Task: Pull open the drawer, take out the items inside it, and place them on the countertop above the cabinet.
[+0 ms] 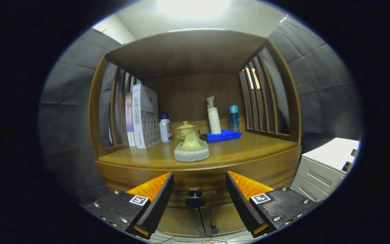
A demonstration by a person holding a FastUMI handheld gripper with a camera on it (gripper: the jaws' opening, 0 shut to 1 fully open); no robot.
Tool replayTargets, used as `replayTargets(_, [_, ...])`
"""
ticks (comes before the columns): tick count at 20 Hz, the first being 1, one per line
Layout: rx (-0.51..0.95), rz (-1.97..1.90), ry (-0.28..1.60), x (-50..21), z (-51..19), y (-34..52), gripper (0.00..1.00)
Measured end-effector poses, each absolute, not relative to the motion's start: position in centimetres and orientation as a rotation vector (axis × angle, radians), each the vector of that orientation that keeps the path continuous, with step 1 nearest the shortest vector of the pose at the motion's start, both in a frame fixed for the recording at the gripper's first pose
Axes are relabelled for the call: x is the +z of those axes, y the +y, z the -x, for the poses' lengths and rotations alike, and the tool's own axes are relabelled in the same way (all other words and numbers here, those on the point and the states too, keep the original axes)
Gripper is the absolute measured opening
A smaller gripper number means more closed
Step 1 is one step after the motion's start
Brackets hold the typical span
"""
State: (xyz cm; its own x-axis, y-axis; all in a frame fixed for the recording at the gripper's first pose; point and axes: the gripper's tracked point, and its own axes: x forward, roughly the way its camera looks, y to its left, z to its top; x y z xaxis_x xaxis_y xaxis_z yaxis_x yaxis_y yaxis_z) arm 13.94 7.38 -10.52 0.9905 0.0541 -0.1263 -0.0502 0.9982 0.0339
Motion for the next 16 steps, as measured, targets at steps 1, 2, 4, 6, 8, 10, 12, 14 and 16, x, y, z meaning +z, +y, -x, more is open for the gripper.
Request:
replayTargets(1, [0.057,-0.028,0.117,-9.5,-13.3,7.2,0.94])
replayTargets(2, [0.061,-0.019,0.109,-8.6,-12.6,7.1,0.94])
replayTargets(4, [0.068,0.003,0.091,-6.9,-11.1,6.7,0.94])
replayTargets(6, [0.078,0.006,0.075,-5.2,-9.4,6.6,0.94])
replayTargets(8, [0.090,0.001,0.058,-3.6,-7.7,6.6,0.94])
replayTargets(10, [0.099,-0.002,0.032,-2.0,-6.1,6.4,0.94])
replayTargets(12, [0.107,-0.002,0.015,-0.7,-4.5,6.2,0.94])
replayTargets(14, [0.121,-0.003,0.006,0.0,-3.0,6.3,0.94])
replayTargets(16, [0.129,-0.006,-0.009,0.8,-1.4,6.0,0.94])
